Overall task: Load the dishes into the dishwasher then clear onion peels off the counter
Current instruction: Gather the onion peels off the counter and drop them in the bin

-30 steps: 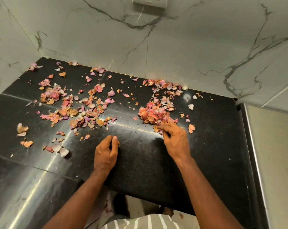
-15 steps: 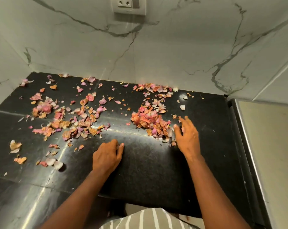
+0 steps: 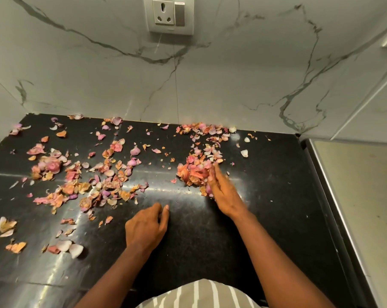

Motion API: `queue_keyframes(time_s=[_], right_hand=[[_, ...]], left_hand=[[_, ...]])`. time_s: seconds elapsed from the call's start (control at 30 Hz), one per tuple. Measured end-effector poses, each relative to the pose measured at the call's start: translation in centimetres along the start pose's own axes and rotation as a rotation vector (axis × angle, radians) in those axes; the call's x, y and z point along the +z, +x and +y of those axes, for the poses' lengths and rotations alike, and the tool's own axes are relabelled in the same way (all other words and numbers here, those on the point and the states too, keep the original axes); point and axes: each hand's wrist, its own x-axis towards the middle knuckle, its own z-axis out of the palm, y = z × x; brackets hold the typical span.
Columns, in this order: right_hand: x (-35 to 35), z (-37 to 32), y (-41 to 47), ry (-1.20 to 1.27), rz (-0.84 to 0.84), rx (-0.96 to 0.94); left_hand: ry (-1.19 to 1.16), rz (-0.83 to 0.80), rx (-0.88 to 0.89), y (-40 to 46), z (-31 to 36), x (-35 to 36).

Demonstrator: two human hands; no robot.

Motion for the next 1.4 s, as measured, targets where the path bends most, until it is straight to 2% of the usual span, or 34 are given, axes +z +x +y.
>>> queue_keyframes(time_s=[0.07,0.13,0.2,0.3,0.4,0.5,0.57,0.63,0.73,0.83,0.9,0.93,1.03,1.07,1.13,1.17,1.23,1.33,1.4], right_hand=[[-0.7,-0.5,-0.4,0.132,0.138,-0.056],[-2.0,-0.3,0.0,0.083,0.364,-0.078],[-3.3,0.9,1.5,0.002,0.442,0.001],[-3.8,2.2,3.8,-0.257,0.233,0.167],[-2.1,2.1,4.3,-0.414,0.082,0.068],[-0.4,1.5,3.3,-0.235,-0.001,-0.038],[-0.1,0.8,2.3,0.068,-0.027,-0.034],[-0.1,0.1,1.1,0.276,0.081,-0.05],[-0.4,0.2,-0.1,0.27,0.351,-0.073],[-0.4,1.9,0.2,0.28,0.398,-0.09],[-0.1,2.4,0.6,0.225,0.377,-0.122],[0.2,2.4,0.6,0.196,0.364,-0.135],[0.5,2.2,0.6,0.114,0.311,-0.142],[0.5,2.2,0.7,0.104,0.295,-0.143],[0.4,2.0,0.6,0.105,0.286,-0.145],[0.3,1.9,0.6,0.108,0.293,-0.148],[0.1,1.8,0.5,0.112,0.312,-0.157],[0.1,1.8,0.6,0.11,0.315,-0.154],[0.1,1.8,0.6,0.108,0.317,-0.153]], left_hand=[[-0.005,-0.006,0.003,0.3,-0.1,0.0],[0.002,-0.003,0.017,0.7,-0.2,-0.1],[0.003,-0.004,0.029,1.2,-0.2,-0.2],[0.014,0.013,0.048,1.3,-0.2,-0.2],[-0.002,0.042,0.066,1.2,-0.4,0.1],[-0.024,0.052,0.062,1.2,-0.6,0.2],[-0.031,0.042,0.048,1.3,-0.6,0.1],[-0.055,0.027,0.043,1.2,-0.7,0.2],[-0.237,0.094,0.054,1.2,-0.8,0.2],[-0.46,0.281,0.088,2.1,-2.0,-0.2],[-0.397,0.365,-0.005,3.9,-3.6,0.0],[-0.322,0.367,-0.14,4.8,-4.5,-0.1],[-0.184,0.217,-0.523,7.0,-6.5,-0.1],[-0.158,0.14,-0.603,7.5,-6.9,-0.2],[-0.116,0.004,-0.648,8.2,-6.8,-0.3],[-0.099,-0.035,-0.613,8.6,-6.2,-0.3],[-0.109,-0.015,-0.484,9.1,-4.6,0.1],[-0.208,0.071,-0.256,9.0,-1.8,1.0],[-0.311,0.044,-0.124,8.6,0.6,1.2]])
